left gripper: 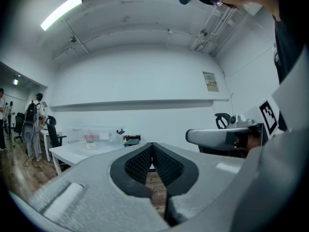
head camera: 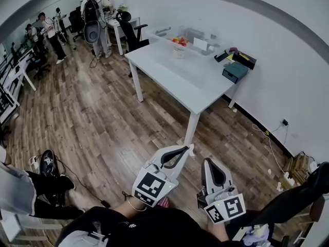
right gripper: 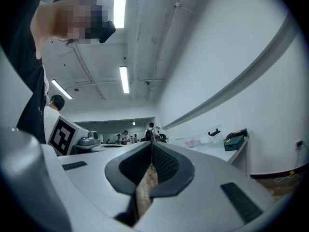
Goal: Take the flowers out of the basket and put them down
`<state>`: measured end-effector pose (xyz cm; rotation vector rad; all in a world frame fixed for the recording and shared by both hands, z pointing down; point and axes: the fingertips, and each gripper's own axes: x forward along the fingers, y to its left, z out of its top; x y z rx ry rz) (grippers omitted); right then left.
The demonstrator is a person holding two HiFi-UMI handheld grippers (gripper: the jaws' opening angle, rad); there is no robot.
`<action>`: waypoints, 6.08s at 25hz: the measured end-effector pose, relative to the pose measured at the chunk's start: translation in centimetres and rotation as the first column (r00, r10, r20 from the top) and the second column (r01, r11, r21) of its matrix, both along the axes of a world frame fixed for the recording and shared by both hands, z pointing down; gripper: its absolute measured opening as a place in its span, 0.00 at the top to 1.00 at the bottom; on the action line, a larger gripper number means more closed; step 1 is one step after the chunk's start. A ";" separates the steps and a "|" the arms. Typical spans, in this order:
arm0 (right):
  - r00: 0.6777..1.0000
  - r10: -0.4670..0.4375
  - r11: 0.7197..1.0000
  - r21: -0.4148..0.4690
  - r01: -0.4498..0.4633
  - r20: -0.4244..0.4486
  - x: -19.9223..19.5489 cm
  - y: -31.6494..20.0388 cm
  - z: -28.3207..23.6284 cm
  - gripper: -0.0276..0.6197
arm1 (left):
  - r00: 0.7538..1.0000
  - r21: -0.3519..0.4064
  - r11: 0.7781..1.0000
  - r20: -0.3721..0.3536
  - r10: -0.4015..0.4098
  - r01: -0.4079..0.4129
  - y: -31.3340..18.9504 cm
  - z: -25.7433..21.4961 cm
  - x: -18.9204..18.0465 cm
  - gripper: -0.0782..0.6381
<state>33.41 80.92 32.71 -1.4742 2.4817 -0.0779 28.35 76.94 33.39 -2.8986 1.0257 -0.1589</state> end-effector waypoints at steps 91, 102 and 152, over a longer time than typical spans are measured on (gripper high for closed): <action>0.986 -0.166 0.986 -0.029 0.167 0.028 0.6 -39.2 0.0 0.94 | 0.989 -0.008 0.989 0.014 -0.147 0.147 -38.1 -0.1 1.0 0.88; 0.977 -0.208 0.977 -0.029 0.210 0.042 2.7 -41.3 0.6 0.94 | 0.983 -0.016 0.983 0.026 -0.184 0.185 -40.2 0.6 3.3 0.88; 0.994 -0.023 0.999 0.037 0.028 -0.110 -9.1 -61.7 -2.5 0.94 | 0.999 0.030 0.999 -0.047 -0.008 0.009 -61.0 -1.7 -7.7 0.88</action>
